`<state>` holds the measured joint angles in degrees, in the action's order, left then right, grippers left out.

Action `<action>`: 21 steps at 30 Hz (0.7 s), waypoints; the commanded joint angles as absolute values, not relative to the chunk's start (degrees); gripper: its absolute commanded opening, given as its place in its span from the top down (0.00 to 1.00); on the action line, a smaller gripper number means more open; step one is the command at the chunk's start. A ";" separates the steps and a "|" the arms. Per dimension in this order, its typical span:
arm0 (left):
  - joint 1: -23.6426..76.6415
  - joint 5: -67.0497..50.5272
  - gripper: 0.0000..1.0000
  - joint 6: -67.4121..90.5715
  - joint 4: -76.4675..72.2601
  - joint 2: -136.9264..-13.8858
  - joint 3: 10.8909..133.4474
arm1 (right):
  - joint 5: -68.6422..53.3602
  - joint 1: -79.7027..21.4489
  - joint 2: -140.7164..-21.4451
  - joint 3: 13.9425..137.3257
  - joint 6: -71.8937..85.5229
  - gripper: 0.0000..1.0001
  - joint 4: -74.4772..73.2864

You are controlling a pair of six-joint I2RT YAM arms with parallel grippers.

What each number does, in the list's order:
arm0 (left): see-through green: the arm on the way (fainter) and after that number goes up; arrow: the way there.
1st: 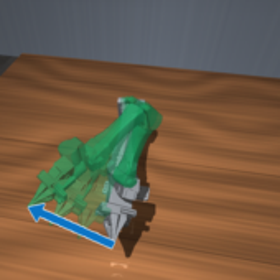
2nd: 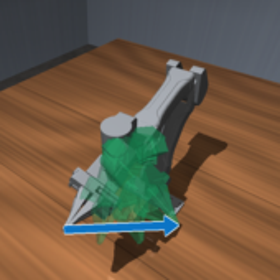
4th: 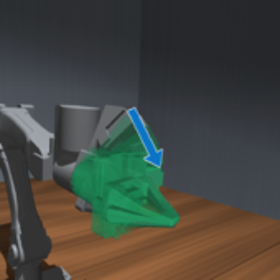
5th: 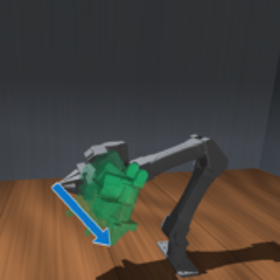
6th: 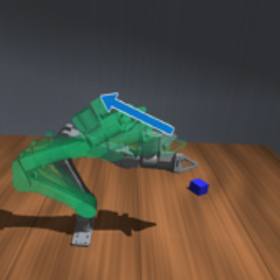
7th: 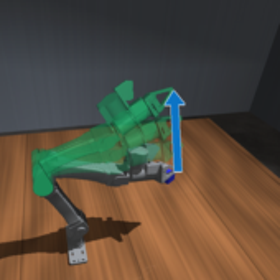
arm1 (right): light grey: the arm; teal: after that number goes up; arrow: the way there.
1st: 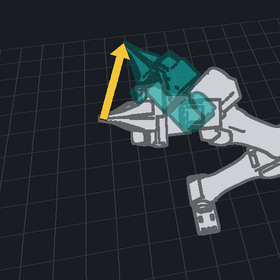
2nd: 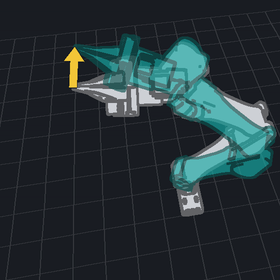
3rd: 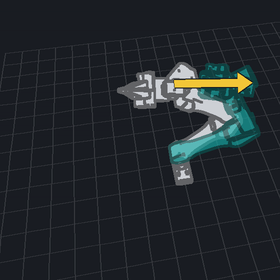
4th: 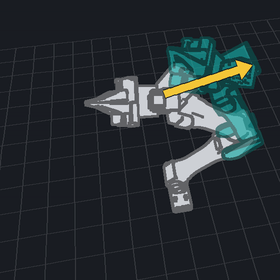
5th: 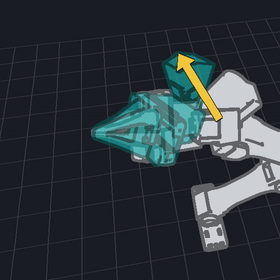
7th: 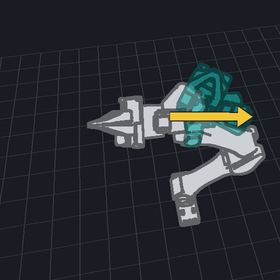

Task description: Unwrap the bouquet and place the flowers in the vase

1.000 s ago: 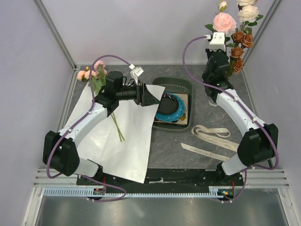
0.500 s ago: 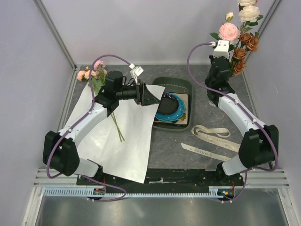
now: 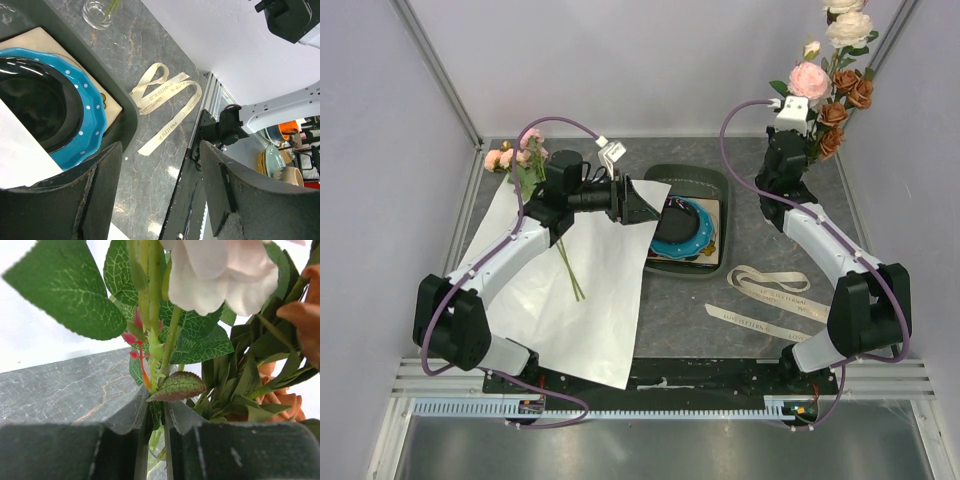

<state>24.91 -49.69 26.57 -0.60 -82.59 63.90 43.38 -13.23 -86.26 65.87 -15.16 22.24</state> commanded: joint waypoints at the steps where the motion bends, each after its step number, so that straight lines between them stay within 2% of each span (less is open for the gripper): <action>1: 24.52 -50.71 0.30 27.07 -1.85 -82.27 65.04 | 44.65 -12.92 -85.17 64.51 -13.62 0.78 25.22; 12: 24.43 -51.68 0.28 28.21 -1.06 -83.67 65.83 | 44.03 -13.10 -83.32 64.51 -10.73 0.62 18.73; 13: 24.35 -51.77 0.28 28.30 -1.05 -83.58 65.92 | 43.95 -13.27 -82.62 64.86 -9.85 0.55 16.46; 20: 24.08 -51.59 0.27 28.39 -0.53 -83.76 66.00 | 44.56 -13.80 -79.63 65.48 -4.85 0.31 8.53; 21: 24.08 -51.50 0.27 28.39 -0.35 -83.76 66.09 | 44.65 -14.15 -79.11 65.39 -4.49 0.19 7.92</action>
<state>24.38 -50.04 27.22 -0.10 -83.74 63.90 43.66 -13.37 -82.91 64.12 -8.69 12.58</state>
